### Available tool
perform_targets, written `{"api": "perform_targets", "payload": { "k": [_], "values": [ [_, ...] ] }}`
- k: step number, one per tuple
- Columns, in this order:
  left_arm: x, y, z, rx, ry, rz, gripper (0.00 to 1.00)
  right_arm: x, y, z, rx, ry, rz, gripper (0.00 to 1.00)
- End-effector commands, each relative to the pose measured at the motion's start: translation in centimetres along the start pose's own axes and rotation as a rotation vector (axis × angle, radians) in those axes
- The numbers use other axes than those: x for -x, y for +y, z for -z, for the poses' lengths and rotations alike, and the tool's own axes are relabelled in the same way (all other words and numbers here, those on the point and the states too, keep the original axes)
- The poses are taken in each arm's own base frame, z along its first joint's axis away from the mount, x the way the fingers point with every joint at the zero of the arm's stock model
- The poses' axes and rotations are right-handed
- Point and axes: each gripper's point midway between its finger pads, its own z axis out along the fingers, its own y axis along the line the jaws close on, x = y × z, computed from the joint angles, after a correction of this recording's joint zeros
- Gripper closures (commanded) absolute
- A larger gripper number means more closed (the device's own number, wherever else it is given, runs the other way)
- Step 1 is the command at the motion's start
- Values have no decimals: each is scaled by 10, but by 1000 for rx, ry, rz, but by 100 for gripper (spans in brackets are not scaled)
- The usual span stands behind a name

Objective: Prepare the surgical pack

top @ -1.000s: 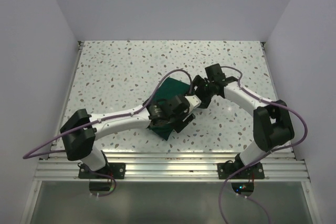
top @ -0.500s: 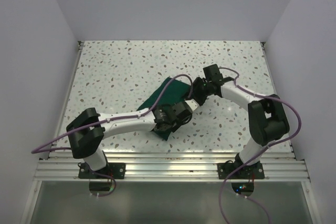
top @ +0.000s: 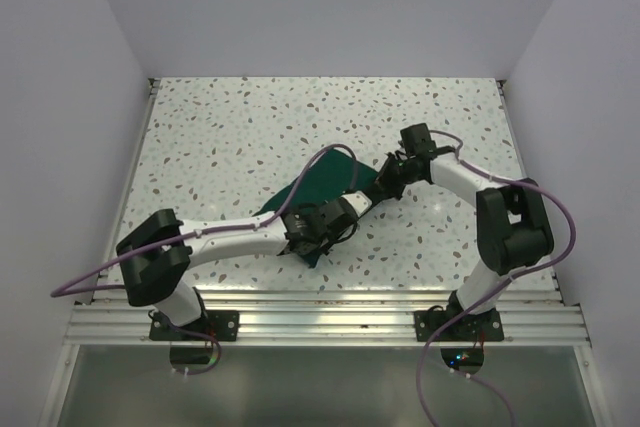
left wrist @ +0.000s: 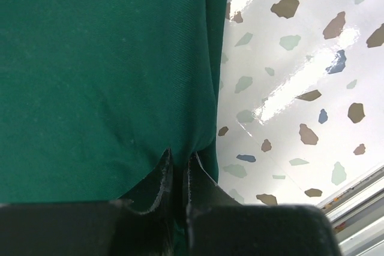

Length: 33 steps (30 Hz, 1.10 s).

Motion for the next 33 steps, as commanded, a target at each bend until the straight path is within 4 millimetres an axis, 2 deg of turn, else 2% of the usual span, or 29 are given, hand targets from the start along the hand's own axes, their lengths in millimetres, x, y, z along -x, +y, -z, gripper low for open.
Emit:
{"api": "perform_targets", "payload": {
  "k": [1,3,5,6,7,8,9,10,11,12,14,16,17,18,19,20,22,23,25,26,27,28,30,32,33],
  "values": [
    [-44,9,14,4,139,-18,100,35,-9,30,-12,-142,101,100],
    [-46,8,17,-4,142,-24,100,28,-13,32,-10,-124,127,100],
    [-48,7,18,-19,145,-30,92,14,-22,33,-9,-90,131,100],
    [-46,6,20,-29,139,-30,87,8,-25,33,-1,-75,134,100],
    [-46,6,21,-33,137,-34,75,-2,-32,32,2,-45,131,100],
    [-44,5,22,-41,131,-32,68,-6,-34,36,-1,-49,140,100],
    [-42,2,25,-65,124,-32,59,-10,-37,39,-3,-42,151,91],
    [-39,-1,28,-85,119,-33,44,-20,-41,39,3,-12,148,80],
    [-32,-4,35,-110,93,-31,40,-24,-36,45,28,-13,161,68],
    [-27,-10,40,-157,78,-25,37,-29,-34,48,48,-3,162,54],
    [-13,-16,52,-211,29,-13,31,-39,-30,59,74,11,179,42],
    [5,-23,73,-291,-43,3,33,-45,-26,73,62,24,194,34],
    [16,-23,81,-313,-78,7,34,-46,-23,79,62,25,220,34],
    [28,-27,92,-355,-126,10,36,-48,-20,86,66,20,231,34],
    [35,-28,98,-380,-150,16,44,-46,-13,93,71,16,236,35],
    [47,-21,101,-384,-177,38,48,-45,-7,96,85,12,240,36],
    [61,-23,104,-444,-208,59,57,-37,11,97,135,13,249,39],
    [69,-15,100,-447,-220,82,61,-33,17,95,147,14,241,45],
    [77,-21,90,-506,-221,92,69,-23,30,84,190,32,228,53],
    [82,-22,86,-525,-224,91,72,-19,36,82,207,36,213,62],
    [81,-30,76,-563,-202,85,74,-16,38,78,217,38,211,73],
    [83,-34,71,-580,-198,83,78,-13,44,74,242,40,219,79],
    [80,-51,54,-652,-164,83,84,-10,39,61,235,66,206,93],
    [69,-64,37,-697,-107,106,89,-15,27,51,217,105,198,99],
    [67,-70,35,-734,-100,108,91,-19,24,50,219,116,202,100]
  ]
}}
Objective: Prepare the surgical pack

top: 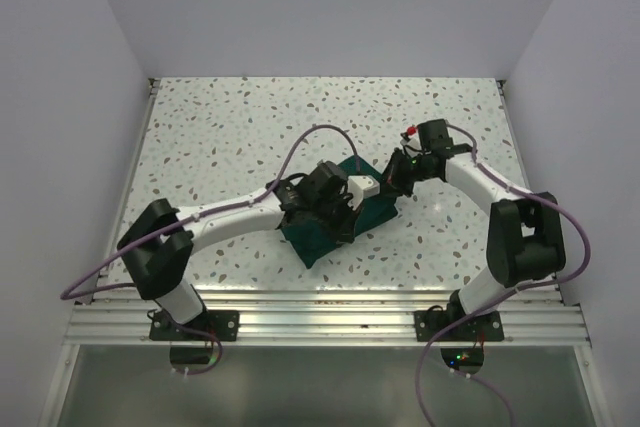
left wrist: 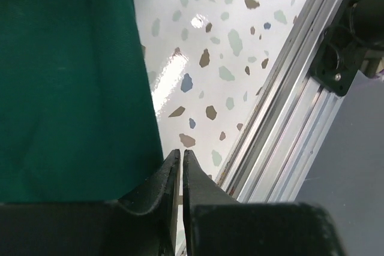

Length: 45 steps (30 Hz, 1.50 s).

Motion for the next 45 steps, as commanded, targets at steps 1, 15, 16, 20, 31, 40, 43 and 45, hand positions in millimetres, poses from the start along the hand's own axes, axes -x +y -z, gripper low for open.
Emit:
{"api": "perform_targets", "payload": {
  "k": [1,15,16,20,31,40,43,45],
  "values": [
    [0,-24,-21,-171,1,8,92,-15,-5,-7,43,60,5,100],
    [-105,75,-31,124,285,264,98,-50,-65,-21,-61,109,26,100],
    [-103,84,-30,144,279,273,98,-44,-65,-23,-67,100,28,100],
    [-96,107,-35,189,291,274,97,-36,-69,-33,-87,117,31,100],
    [-76,172,-48,276,255,294,94,14,-58,-50,-110,77,76,100],
    [-43,200,2,301,145,312,74,34,-30,-39,-95,70,130,100],
    [-25,174,20,219,98,314,66,29,-29,-24,-121,65,170,100],
    [-13,162,28,188,59,329,62,28,-30,-17,-135,65,176,100]
  ]
}}
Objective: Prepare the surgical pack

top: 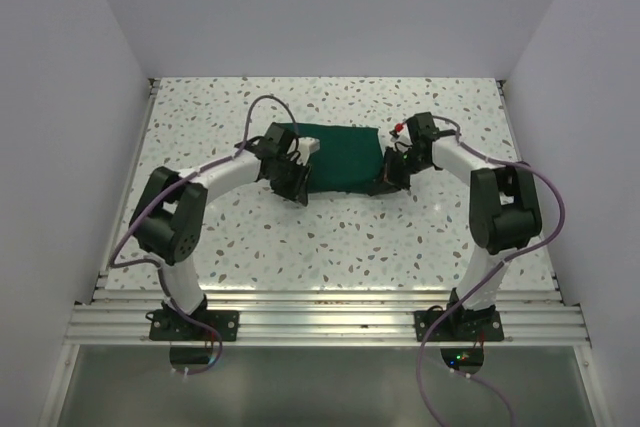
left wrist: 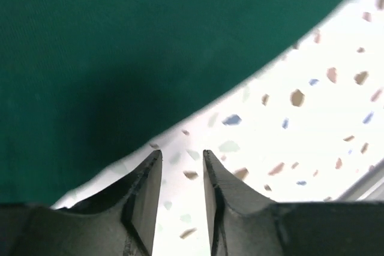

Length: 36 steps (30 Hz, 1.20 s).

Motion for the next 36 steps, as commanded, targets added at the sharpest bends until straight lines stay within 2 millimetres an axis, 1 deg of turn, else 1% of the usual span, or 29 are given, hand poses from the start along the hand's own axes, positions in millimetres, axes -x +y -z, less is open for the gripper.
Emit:
{"api": "perform_targets", "payload": {
  "k": [1,4,8,10,11,12,13,14,15,16,17,18,19,20,21,22,23,25,26,27,28,29,30,31,32,33,34,35,36],
  "values": [
    [20,-30,45,-69,-100,-33,61,1,10,33,-28,-45,82,100],
    [31,-40,59,-90,-153,-15,59,8,10,43,-56,-77,98,100],
    [44,-40,68,-67,-190,6,66,20,15,50,-69,-98,104,100],
    [56,-38,83,-43,-247,17,64,23,16,53,-78,-105,110,100],
    [60,-35,89,-21,-274,23,59,25,15,57,-97,-120,116,100],
    [68,-34,103,-11,-320,31,59,23,13,59,-113,-118,119,100],
    [70,-33,109,0,-343,35,55,23,12,62,-126,-126,124,96],
    [73,-29,116,18,-368,43,53,20,11,65,-134,-131,126,94],
    [73,-27,129,27,-405,54,52,18,9,65,-136,-130,127,91],
    [75,-25,135,35,-434,61,51,14,8,65,-136,-124,124,85],
    [74,-23,141,40,-454,73,49,6,1,62,-143,-107,110,83],
    [71,-18,152,42,-494,110,46,1,4,64,-130,-110,104,80],
    [68,-15,158,44,-512,133,40,-4,4,65,-127,-112,99,77],
    [65,-12,164,41,-533,156,37,-14,-3,61,-132,-96,79,65],
    [57,-5,174,45,-564,199,35,-15,0,67,-127,-125,88,56],
    [55,-3,180,42,-591,212,32,-18,-2,68,-132,-132,80,47],
    [52,4,187,54,-611,234,30,-24,-7,66,-139,-131,69,30],
    [39,5,197,61,-632,244,25,-27,-7,71,-142,-156,74,1],
    [35,6,200,70,-636,247,24,-30,-10,69,-138,-160,74,1],
    [28,5,204,71,-649,255,18,-32,-10,70,-138,-165,73,1],
    [24,4,205,63,-655,262,0,-37,-15,71,-149,-174,69,1],
    [14,7,197,58,-642,281,0,-36,-15,70,-145,-192,79,1],
    [11,2,202,37,-667,294,0,-37,-15,70,-138,-204,84,1],
    [11,-1,203,13,-689,293,0,-44,-18,70,-131,-214,77,1],
    [-1,0,190,-1,-668,315,0,-41,-15,69,-108,-245,95,1],
    [2,-6,196,-34,-717,322,0,-42,-14,70,-92,-268,89,1],
    [-2,-8,193,-57,-722,330,0,-51,-18,69,-84,-287,88,1],
    [-14,-6,179,-71,-702,351,0,-46,-12,71,-48,-338,108,1],
    [-8,-13,187,-114,-763,347,0,-47,-10,71,-25,-362,92,1]
  ]
}}
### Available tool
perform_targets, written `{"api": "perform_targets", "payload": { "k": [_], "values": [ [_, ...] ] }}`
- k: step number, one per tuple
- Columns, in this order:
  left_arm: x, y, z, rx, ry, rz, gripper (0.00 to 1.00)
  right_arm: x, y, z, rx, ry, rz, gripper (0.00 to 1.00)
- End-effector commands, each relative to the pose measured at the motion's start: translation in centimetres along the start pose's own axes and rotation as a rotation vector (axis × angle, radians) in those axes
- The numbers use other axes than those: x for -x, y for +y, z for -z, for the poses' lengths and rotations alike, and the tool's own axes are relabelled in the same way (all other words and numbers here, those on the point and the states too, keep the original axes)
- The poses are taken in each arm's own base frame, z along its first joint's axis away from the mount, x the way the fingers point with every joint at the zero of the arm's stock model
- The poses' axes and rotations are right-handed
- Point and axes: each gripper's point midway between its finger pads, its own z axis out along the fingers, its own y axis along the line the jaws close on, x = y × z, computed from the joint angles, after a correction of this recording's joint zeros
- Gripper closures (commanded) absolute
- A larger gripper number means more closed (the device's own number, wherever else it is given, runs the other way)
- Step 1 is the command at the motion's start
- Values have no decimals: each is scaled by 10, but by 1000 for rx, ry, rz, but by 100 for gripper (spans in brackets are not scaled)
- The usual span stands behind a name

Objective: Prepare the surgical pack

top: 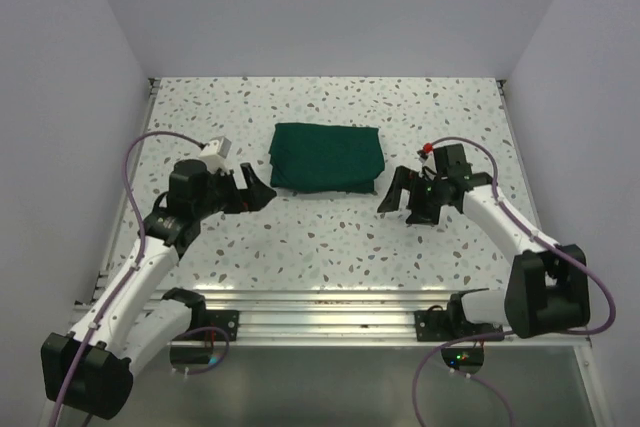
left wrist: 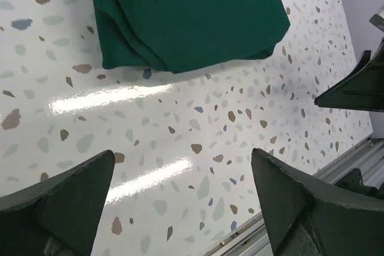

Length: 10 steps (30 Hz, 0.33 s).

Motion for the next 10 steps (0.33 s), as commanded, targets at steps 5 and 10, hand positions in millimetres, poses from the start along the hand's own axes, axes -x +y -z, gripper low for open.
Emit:
{"api": "perform_targets", "payload": {
  "k": [5,10],
  "values": [
    [-16,-23,5,-246,-161,142,0,11,21,-1,245,-313,-55,1],
    [-33,-36,10,-411,-199,176,0,1,43,1,457,-364,19,1]
  ]
}}
